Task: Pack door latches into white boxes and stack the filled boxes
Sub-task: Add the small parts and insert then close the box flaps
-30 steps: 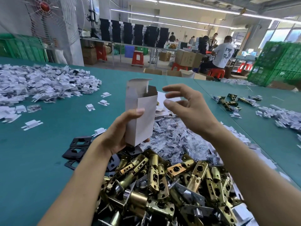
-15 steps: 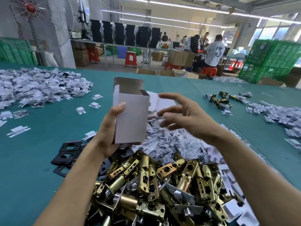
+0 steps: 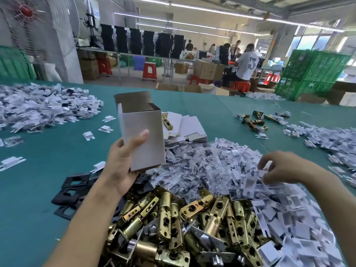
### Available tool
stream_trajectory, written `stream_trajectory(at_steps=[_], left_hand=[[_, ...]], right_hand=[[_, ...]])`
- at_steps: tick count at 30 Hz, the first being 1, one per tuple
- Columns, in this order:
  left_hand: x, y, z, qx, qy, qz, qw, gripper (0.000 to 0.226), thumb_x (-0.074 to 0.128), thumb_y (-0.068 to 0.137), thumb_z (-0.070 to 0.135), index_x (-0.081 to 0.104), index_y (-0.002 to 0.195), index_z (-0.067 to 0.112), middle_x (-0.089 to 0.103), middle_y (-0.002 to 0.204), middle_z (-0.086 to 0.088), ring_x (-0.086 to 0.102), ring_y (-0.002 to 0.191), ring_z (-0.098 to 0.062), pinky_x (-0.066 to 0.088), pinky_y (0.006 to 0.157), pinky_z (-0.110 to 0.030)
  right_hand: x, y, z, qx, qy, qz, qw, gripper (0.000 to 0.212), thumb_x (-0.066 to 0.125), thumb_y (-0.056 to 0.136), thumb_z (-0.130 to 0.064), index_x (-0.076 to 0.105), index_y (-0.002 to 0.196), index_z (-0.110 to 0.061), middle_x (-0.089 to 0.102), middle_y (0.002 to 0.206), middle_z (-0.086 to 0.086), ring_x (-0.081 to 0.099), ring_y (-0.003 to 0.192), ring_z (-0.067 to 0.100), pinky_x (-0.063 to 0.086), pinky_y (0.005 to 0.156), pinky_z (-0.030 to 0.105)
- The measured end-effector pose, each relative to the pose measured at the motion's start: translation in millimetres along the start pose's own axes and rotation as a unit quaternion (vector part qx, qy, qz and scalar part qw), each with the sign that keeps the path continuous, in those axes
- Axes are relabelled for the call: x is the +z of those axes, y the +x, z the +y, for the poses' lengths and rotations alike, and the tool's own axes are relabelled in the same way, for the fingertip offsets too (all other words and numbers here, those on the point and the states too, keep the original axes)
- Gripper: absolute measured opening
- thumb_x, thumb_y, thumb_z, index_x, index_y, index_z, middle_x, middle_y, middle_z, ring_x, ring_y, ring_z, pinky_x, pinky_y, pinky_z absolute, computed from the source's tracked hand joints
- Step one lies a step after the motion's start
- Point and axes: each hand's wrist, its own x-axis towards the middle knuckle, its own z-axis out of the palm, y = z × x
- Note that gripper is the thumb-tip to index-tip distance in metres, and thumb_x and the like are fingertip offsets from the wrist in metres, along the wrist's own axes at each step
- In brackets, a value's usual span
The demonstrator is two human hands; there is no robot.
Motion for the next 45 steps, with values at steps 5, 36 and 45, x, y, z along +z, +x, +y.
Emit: stream_trajectory(at_steps=[5, 36, 45], left_hand=[[0, 3, 1, -0.010, -0.038, 0.109, 0.993, 0.065, 0.073, 0.071, 0.058, 0.062, 0.121, 0.017, 0.072, 0.105, -0.011, 0.070, 0.090, -0.032, 0.059, 0.055, -0.040], [8, -10, -2, -0.001, 0.177, -0.082, 0.981, 0.042, 0.074, 0.068, 0.067, 0.075, 0.091, 0.032, 0.073, 0.080, 0.005, 0.069, 0.069, -0.012, 0.051, 0.050, -0.022], [6, -8, 0, 0.019, 0.152, -0.071, 0.986, 0.030, 0.080, 0.069, 0.060, 0.075, 0.089, 0.039, 0.074, 0.086, 0.005, 0.069, 0.077, -0.015, 0.052, 0.052, -0.021]], right_hand=[[12, -2, -8, -0.011, -0.030, 0.041, 0.999, 0.023, 0.066, 0.078, -0.024, 0.056, 0.092, -0.039, 0.059, 0.101, 0.001, 0.061, 0.089, 0.021, 0.056, 0.083, 0.040], [54, 9, -4, -0.127, 0.442, 0.242, 0.854, 0.025, 0.070, 0.090, -0.008, 0.065, 0.098, -0.031, 0.069, 0.103, -0.005, 0.069, 0.094, 0.018, 0.056, 0.082, 0.035], [49, 0, -13, -0.136, 0.517, 0.294, 0.793, 0.031, 0.064, 0.094, -0.013, 0.061, 0.118, -0.032, 0.066, 0.106, 0.003, 0.070, 0.084, 0.015, 0.056, 0.079, 0.037]])
